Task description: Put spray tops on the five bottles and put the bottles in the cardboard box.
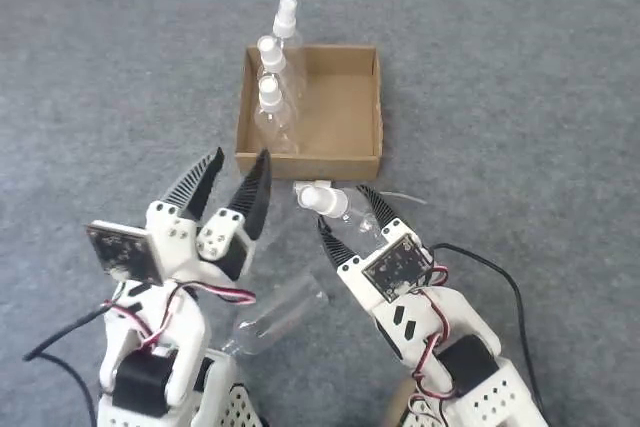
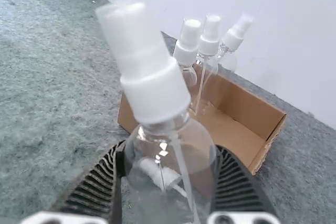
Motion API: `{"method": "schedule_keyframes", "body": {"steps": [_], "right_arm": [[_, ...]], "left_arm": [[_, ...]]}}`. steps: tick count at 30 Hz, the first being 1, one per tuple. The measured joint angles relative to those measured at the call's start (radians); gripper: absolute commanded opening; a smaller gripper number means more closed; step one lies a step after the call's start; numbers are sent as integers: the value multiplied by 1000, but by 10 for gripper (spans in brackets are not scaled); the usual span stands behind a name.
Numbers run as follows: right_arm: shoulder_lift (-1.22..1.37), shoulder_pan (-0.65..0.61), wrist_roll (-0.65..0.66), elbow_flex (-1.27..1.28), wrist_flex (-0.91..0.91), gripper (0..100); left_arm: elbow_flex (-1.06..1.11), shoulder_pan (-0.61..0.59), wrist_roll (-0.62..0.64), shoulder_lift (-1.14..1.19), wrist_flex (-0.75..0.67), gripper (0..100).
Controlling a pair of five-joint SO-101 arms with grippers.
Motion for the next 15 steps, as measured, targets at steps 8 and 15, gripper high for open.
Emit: {"method": "schedule_keyframes", "body": {"steps": [8,15], "right_arm": [[0,-25,-26,-28,0,76],[-2,-71,-34,-54,0,76]], "left_arm": [[48,-15,17,0,-46,174],[48,54,17,0,-38,173]]}}
